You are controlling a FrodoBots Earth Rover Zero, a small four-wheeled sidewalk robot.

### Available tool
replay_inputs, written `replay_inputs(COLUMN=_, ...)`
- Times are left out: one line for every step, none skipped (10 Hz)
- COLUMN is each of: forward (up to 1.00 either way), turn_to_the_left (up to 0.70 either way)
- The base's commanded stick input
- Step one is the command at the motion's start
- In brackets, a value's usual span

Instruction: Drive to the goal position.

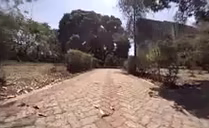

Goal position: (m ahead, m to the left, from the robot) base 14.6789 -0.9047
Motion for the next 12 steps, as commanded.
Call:
replay_inputs(forward=0.85, turn_to_the_left=0.00)
replay_inputs(forward=0.85, turn_to_the_left=0.00)
replay_inputs(forward=0.85, turn_to_the_left=0.00)
replay_inputs(forward=0.85, turn_to_the_left=0.00)
replay_inputs(forward=0.85, turn_to_the_left=0.00)
replay_inputs(forward=0.85, turn_to_the_left=0.00)
replay_inputs(forward=0.85, turn_to_the_left=0.00)
replay_inputs(forward=0.85, turn_to_the_left=0.00)
replay_inputs(forward=0.85, turn_to_the_left=0.00)
replay_inputs(forward=0.85, turn_to_the_left=-0.13)
replay_inputs(forward=0.85, turn_to_the_left=-0.26)
replay_inputs(forward=0.85, turn_to_the_left=-0.13)
